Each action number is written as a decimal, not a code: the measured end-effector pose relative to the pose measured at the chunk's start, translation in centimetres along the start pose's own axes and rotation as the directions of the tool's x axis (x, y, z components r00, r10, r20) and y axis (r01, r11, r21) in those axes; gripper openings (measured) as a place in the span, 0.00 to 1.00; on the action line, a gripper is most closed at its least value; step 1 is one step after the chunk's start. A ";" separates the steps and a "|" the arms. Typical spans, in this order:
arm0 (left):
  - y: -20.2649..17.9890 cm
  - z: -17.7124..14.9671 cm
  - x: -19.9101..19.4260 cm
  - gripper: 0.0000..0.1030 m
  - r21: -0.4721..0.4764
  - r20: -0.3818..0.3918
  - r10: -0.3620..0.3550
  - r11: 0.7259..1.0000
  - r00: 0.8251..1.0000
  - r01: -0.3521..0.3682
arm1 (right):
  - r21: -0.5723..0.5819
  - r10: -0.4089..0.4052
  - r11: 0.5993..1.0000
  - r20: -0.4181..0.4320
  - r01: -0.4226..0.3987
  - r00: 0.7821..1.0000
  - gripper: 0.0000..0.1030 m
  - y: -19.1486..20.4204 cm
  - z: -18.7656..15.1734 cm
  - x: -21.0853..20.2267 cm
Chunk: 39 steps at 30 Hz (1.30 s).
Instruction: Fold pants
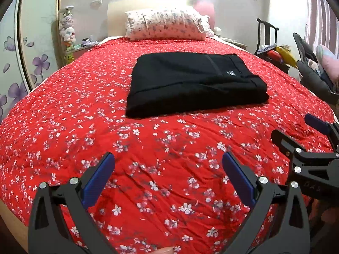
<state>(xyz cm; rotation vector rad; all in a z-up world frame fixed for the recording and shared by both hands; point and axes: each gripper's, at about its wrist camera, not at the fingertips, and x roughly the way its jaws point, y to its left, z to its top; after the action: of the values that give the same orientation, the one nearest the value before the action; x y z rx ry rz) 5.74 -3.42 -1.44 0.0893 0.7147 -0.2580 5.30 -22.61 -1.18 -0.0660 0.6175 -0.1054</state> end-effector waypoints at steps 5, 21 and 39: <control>-0.2 -0.1 0.5 0.98 0.009 -0.026 0.006 1.000 1.000 -0.006 | 0.020 0.002 1.000 -0.023 -0.001 1.000 0.99 -0.2 -0.1 0.3; -0.9 -0.1 0.7 0.98 0.057 -0.015 0.062 0.997 0.998 -0.061 | 0.030 0.001 1.000 -0.055 0.000 0.998 0.99 -0.2 -0.2 0.9; -1.1 -0.1 0.7 0.98 0.056 -0.015 0.065 0.996 0.998 -0.064 | 0.038 0.010 0.999 -0.073 -0.008 0.997 0.99 -0.7 -0.4 1.2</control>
<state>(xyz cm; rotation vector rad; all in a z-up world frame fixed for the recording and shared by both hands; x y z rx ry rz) 5.91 -4.62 -2.00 0.1670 0.7207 -0.2149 6.01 -23.42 -2.09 -0.0228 0.6886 -0.1111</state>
